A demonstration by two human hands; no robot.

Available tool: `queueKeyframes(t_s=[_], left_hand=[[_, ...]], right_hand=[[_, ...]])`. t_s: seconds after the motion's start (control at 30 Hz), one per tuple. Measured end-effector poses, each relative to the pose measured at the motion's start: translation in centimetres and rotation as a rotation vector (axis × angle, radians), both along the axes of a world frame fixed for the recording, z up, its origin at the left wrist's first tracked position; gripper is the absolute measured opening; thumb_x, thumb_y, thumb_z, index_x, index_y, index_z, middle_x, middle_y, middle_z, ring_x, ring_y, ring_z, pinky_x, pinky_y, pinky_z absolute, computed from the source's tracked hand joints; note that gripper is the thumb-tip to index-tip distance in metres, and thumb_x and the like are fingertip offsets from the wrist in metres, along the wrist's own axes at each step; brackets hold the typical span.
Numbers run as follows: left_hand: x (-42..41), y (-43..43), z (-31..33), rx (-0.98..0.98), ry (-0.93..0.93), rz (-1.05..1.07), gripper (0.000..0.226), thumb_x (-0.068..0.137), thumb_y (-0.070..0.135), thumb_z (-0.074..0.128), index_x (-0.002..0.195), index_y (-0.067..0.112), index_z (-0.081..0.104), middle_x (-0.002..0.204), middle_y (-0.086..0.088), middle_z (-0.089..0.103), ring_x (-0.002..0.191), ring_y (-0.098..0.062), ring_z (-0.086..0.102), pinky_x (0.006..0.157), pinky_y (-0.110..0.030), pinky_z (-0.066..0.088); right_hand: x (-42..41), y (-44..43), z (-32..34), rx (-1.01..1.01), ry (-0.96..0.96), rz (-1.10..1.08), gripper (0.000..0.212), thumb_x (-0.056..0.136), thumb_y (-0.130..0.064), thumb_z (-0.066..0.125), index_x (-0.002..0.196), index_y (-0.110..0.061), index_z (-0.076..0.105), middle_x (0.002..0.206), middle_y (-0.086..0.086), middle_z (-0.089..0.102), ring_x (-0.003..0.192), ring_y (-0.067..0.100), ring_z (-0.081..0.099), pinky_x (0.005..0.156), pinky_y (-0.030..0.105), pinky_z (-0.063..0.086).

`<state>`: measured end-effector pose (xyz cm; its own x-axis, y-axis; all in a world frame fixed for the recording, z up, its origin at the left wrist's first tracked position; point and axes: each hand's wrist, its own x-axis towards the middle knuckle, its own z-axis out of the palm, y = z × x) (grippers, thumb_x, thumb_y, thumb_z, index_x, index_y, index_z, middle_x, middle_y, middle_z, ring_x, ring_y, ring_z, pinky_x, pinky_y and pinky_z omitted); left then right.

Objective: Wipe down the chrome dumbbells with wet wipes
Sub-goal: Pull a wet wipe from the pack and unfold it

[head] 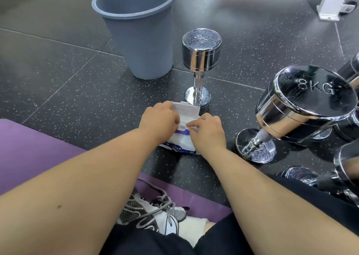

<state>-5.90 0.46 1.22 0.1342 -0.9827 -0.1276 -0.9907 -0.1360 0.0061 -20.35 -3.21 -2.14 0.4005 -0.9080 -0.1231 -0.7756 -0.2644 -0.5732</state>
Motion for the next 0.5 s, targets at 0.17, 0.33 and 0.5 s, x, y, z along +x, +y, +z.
queueKeyframes(t_s=[0.17, 0.33, 0.5], left_hand=[[-1.3, -0.6, -1.0, -0.005, -0.207, -0.16, 0.025, 0.097, 0.026, 0.052, 0.113, 0.034, 0.07, 0.121, 0.003, 0.048, 0.121, -0.022, 0.042, 0.079, -0.032, 0.026], [-1.6, -0.8, -0.8, 0.066, -0.32, -0.28, 0.031, 0.099, 0.018, 0.043, 0.122, 0.024, 0.063, 0.134, -0.003, 0.044, 0.123, -0.026, 0.041, 0.09, -0.035, 0.032], [-0.6, -0.7, -1.2, 0.114, -0.355, -0.351, 0.027, 0.099, 0.016, 0.038, 0.121, 0.014, 0.054, 0.13, -0.007, 0.041, 0.12, -0.026, 0.04, 0.083, -0.032, 0.03]], right_hand=[[0.1, -0.1, -0.1, 0.02, -0.011, -0.015, 0.025, 0.099, -0.026, 0.053, 0.115, -0.03, 0.072, 0.119, -0.004, 0.054, 0.116, 0.021, 0.038, 0.098, 0.035, 0.04], [0.2, -0.1, -0.2, 0.03, -0.014, -0.02, 0.025, 0.098, -0.027, 0.052, 0.113, -0.031, 0.072, 0.119, -0.004, 0.054, 0.114, 0.021, 0.038, 0.099, 0.034, 0.039], [0.2, -0.1, -0.3, 0.029, -0.034, -0.026, 0.024, 0.098, -0.027, 0.053, 0.112, -0.031, 0.073, 0.118, -0.004, 0.054, 0.113, 0.021, 0.038, 0.099, 0.034, 0.039]])
